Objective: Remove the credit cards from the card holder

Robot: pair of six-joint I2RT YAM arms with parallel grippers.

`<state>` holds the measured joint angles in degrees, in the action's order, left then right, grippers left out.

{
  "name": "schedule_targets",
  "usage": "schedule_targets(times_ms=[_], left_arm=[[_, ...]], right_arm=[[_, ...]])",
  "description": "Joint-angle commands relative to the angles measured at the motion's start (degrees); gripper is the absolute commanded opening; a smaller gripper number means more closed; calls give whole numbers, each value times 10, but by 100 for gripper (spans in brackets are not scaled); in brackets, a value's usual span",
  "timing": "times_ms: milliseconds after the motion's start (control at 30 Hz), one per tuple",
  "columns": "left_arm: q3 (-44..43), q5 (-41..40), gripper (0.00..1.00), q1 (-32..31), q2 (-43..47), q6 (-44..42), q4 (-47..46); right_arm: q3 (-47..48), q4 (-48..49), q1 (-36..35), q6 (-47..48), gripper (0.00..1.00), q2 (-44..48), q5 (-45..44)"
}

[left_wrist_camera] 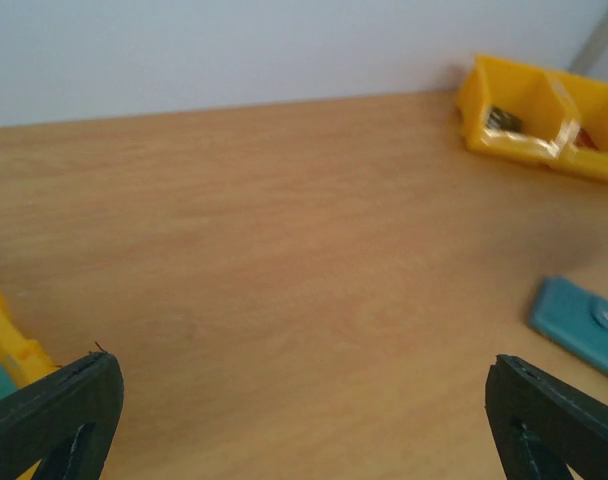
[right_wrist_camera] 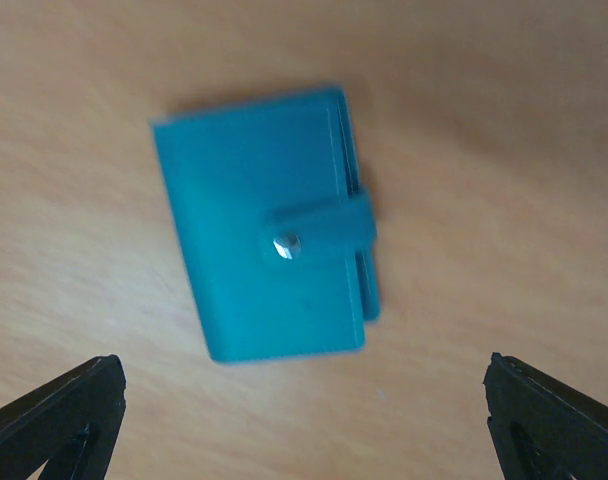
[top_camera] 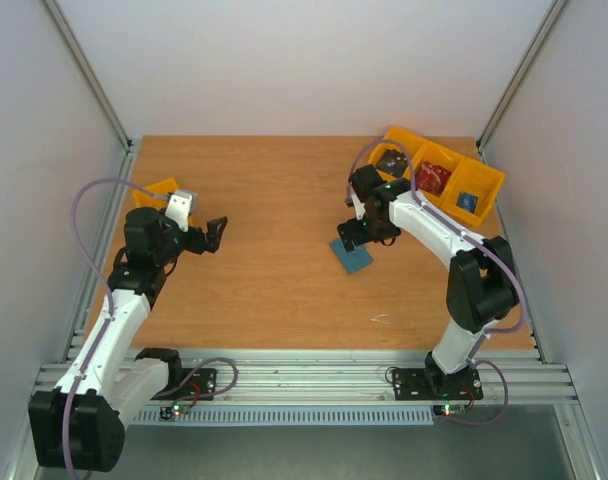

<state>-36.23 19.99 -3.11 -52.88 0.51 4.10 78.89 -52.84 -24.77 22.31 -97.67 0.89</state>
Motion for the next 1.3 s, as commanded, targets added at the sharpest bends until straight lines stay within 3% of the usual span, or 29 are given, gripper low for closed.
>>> schedule_targets(times_ms=[0,133,367,633,733,967,1133,1267], left_arm=[[-41,126,99,2,14,-130,127],[-56,135,99,2,-4,-166,182],[-62,134,99,2,-16,-190,196],[-64,31,99,2,-32,-141,152],[-81,18,99,2,-34,-107,179],[-75,77,99,2,2,-175,228],[-82,9,99,2,11,-35,154],[-86,29,99,2,18,71,123]], right_arm=[[16,-120,-9,22,99,-33,-43],[19,-110,-10,31,99,-75,-15],[52,-93,-10,54,99,-146,8],[73,-80,-10,57,98,-214,9],[71,-79,-11,56,93,-221,7],[53,-74,-12,54,73,-200,10],[66,-70,-12,43,66,-168,27],[85,-68,-15,36,61,-118,71]])
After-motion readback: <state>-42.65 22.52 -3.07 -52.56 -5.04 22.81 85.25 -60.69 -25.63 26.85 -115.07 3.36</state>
